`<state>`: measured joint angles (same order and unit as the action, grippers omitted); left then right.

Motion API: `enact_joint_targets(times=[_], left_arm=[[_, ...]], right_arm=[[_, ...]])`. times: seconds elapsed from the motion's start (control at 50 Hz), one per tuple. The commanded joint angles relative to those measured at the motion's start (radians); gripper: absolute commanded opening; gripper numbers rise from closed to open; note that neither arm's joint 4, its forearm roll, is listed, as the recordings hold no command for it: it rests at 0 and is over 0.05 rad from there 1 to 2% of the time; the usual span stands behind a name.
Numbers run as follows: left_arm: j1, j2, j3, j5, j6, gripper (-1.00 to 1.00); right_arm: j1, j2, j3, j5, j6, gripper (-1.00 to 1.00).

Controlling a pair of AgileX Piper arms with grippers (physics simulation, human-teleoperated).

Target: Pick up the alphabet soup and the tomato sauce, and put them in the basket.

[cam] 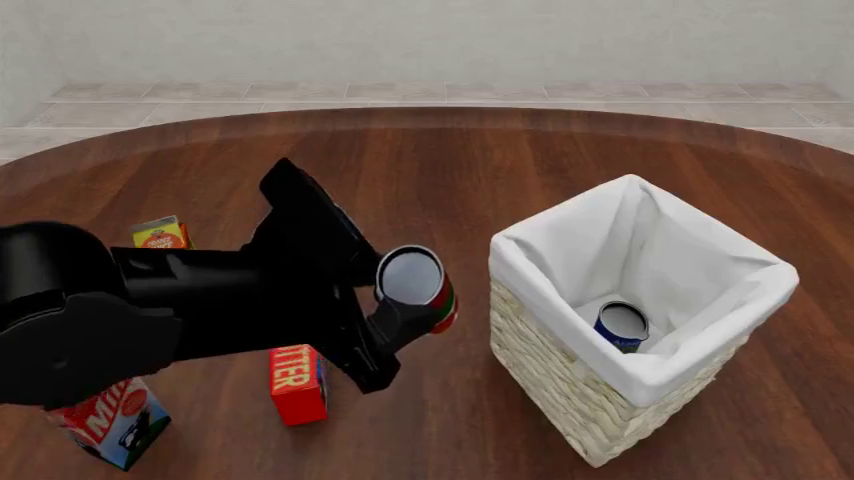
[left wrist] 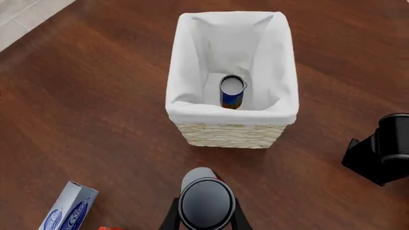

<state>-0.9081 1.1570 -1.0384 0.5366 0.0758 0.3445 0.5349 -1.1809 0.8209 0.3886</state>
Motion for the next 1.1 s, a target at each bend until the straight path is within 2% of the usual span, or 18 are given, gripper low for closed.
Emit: enact_joint_targets(times=[0.02,0.28,0.62,1.1], left_arm=[[-0.014,0.031,-0.07,0.001,0.037,-1.0],[-0.052,0.094,-0.099,-0.048,0.029,-1.0],[-0.082,0.18,-0.212,-0.04,0.083,-1.0],[-0.123,0.255,-0.243,-0.079,0.085,-1.0]], right_arm=[[-0.001,-0.014,-0.014,0.024,0.002,1.0],[-0.008,-0.023,-0.036,0.047,0.006,1.0],[-0.013,-0.02,-0.029,0.033,0.01,1.0],[-0.022,-0.034,-0.045,0.048,0.021,1.0]])
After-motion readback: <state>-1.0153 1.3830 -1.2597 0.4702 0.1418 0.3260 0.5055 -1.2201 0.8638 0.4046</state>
